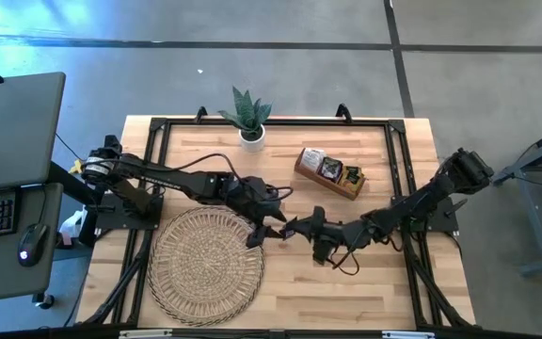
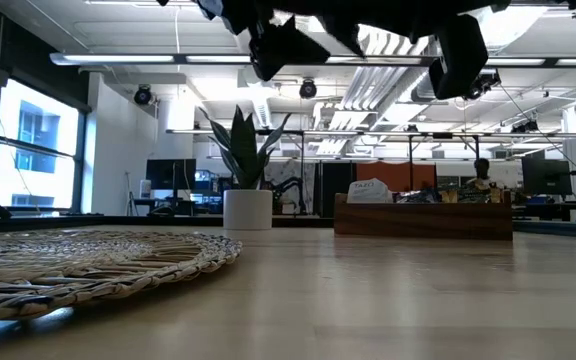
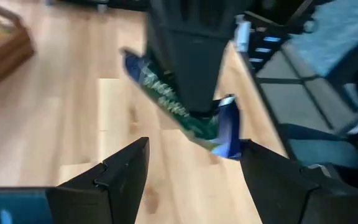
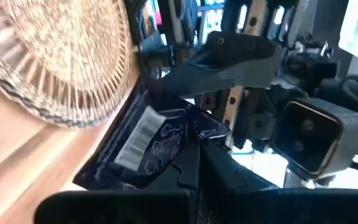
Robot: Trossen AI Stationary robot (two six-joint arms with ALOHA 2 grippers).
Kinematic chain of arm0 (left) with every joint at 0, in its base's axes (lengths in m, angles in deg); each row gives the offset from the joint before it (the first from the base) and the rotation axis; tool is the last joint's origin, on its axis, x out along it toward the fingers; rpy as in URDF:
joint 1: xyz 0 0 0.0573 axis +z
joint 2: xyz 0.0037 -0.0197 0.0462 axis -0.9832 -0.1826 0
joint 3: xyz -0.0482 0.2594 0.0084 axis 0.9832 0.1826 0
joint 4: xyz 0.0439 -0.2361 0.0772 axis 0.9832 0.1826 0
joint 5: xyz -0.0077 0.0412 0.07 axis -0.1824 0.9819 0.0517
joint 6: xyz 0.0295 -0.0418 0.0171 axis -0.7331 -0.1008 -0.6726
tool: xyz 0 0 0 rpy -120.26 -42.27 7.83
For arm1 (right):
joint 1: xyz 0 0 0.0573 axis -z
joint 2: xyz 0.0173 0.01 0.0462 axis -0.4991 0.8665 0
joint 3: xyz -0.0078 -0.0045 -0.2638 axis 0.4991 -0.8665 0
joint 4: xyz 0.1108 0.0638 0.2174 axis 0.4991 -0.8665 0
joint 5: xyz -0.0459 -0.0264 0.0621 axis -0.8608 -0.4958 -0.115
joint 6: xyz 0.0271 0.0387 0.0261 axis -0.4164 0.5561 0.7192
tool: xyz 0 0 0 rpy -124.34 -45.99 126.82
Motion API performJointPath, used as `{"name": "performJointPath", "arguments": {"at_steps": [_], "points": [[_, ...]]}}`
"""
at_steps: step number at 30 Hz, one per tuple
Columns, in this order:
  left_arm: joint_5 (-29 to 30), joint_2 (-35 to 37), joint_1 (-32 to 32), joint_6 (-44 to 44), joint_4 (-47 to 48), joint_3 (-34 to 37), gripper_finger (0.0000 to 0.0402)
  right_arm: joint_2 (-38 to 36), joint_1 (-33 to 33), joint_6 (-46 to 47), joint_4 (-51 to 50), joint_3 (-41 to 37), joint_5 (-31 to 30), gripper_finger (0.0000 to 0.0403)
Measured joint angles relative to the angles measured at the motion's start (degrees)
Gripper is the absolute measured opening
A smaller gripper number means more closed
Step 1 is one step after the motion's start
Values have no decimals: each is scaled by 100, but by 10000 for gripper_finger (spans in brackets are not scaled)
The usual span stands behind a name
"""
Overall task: Pick & Place Tea
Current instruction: Put the black tea bag into the middle section of the wooden organizer
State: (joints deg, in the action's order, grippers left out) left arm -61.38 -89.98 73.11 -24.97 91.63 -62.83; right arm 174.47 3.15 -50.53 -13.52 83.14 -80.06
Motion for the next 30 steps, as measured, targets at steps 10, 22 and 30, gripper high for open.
{"name": "performJointPath", "arguments": {"at_steps": [10, 22, 30], "points": [[1643, -2, 4, 1, 704, 0, 245, 0, 44, -277, -364, -2, -1880, 3], [2046, -2, 4, -141, 874, -2, 245, -481, 1127, 3130, -1968, -55, -3926, 2], [2079, -2, 4, -152, 960, -2, 245, -776, 1878, 5750, -4029, -55, -2799, 3]]}}
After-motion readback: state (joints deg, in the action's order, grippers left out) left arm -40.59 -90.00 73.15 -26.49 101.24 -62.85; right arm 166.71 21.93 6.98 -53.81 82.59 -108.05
